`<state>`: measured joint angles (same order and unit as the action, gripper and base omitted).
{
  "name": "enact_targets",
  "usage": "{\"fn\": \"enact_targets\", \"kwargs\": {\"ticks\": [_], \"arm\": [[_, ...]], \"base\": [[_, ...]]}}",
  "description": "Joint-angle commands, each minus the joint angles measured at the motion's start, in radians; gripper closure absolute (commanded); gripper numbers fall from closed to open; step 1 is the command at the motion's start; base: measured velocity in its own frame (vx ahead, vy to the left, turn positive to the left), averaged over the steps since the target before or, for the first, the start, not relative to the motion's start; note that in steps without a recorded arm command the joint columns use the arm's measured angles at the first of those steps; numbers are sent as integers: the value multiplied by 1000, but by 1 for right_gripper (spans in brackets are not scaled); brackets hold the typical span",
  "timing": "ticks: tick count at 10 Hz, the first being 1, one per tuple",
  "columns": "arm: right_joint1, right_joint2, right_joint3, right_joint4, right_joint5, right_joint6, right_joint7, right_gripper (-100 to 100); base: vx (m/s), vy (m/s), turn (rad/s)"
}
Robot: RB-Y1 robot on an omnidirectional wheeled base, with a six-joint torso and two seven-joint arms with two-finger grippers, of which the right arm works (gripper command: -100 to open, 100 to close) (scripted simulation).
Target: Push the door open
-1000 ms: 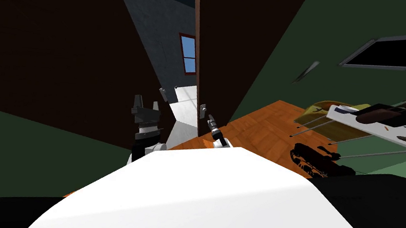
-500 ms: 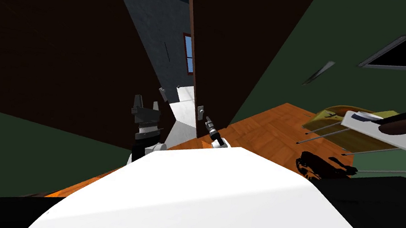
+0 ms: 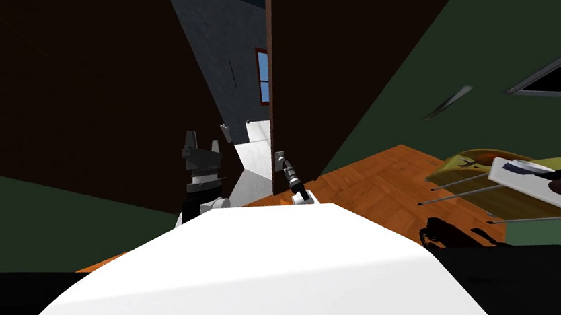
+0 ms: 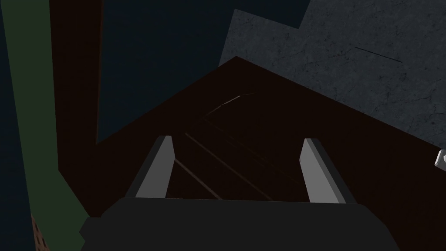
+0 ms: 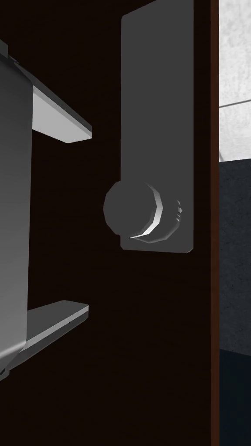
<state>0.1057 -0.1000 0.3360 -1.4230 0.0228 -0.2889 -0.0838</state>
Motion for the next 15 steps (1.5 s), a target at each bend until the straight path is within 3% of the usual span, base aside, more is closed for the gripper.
{"fn": "enact_targets", "kwargs": {"ticks": [1, 5, 6, 11, 15], "arm": [[-12, 7, -7, 19, -1, -5, 1, -100], [-25, 15, -16, 37, -2, -8, 3, -100], [-25, 15, -16, 37, -2, -8, 3, 100], [-25, 15, -16, 37, -2, -8, 3, 100], [-43, 16, -59, 53, -3, -5, 18, 100]], "base": [[215, 88, 34], [162, 46, 22], [-10, -5, -7], [-9, -3, 5], [160, 80, -54]]}}
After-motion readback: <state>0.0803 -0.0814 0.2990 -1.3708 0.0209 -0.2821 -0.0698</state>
